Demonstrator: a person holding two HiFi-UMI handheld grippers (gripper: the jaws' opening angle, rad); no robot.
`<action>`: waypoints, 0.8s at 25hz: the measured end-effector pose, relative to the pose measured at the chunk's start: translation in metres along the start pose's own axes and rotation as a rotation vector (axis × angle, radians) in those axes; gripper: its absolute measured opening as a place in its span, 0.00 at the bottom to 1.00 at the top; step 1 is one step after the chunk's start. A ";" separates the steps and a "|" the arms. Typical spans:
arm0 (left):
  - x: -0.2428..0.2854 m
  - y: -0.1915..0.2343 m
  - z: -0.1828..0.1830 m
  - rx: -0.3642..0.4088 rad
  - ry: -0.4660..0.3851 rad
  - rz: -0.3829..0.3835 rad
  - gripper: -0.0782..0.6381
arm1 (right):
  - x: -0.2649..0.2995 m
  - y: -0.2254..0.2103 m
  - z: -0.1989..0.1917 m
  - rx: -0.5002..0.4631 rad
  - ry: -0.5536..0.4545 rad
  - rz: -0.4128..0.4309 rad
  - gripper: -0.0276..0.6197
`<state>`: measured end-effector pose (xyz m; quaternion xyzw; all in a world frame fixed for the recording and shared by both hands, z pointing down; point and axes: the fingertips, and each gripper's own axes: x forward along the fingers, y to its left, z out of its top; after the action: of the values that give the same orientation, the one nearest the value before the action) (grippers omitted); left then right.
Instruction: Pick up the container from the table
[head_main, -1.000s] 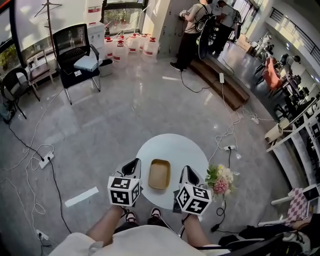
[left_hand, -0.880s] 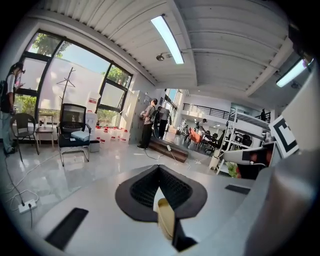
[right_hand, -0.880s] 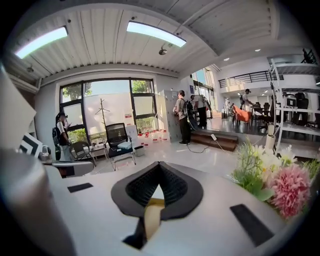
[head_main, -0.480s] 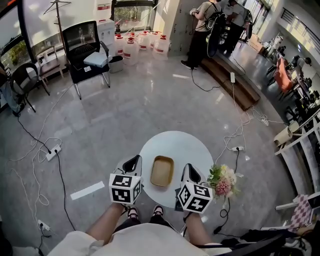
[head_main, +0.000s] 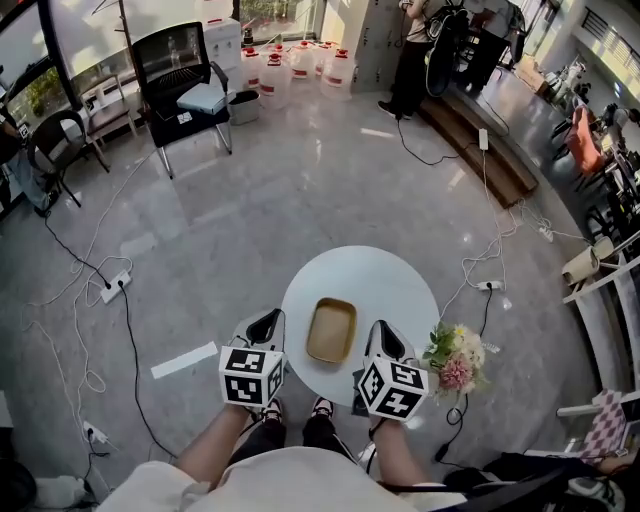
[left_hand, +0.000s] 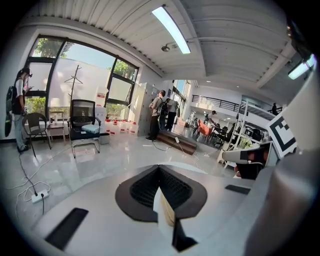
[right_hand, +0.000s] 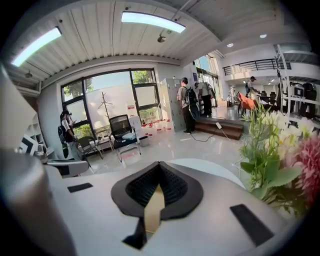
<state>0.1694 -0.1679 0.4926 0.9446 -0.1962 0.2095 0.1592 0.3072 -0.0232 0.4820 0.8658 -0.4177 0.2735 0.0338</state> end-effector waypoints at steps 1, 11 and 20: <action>0.001 0.001 -0.003 -0.002 0.009 0.002 0.13 | 0.002 -0.001 -0.002 0.003 0.005 -0.003 0.08; 0.014 -0.005 -0.028 -0.010 0.072 -0.007 0.13 | 0.014 -0.009 -0.029 0.028 0.063 -0.016 0.08; 0.021 -0.002 -0.070 -0.036 0.167 -0.002 0.13 | 0.023 -0.016 -0.063 0.053 0.132 -0.026 0.08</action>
<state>0.1647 -0.1455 0.5618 0.9210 -0.1851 0.2838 0.1921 0.3024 -0.0115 0.5499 0.8518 -0.3959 0.3404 0.0421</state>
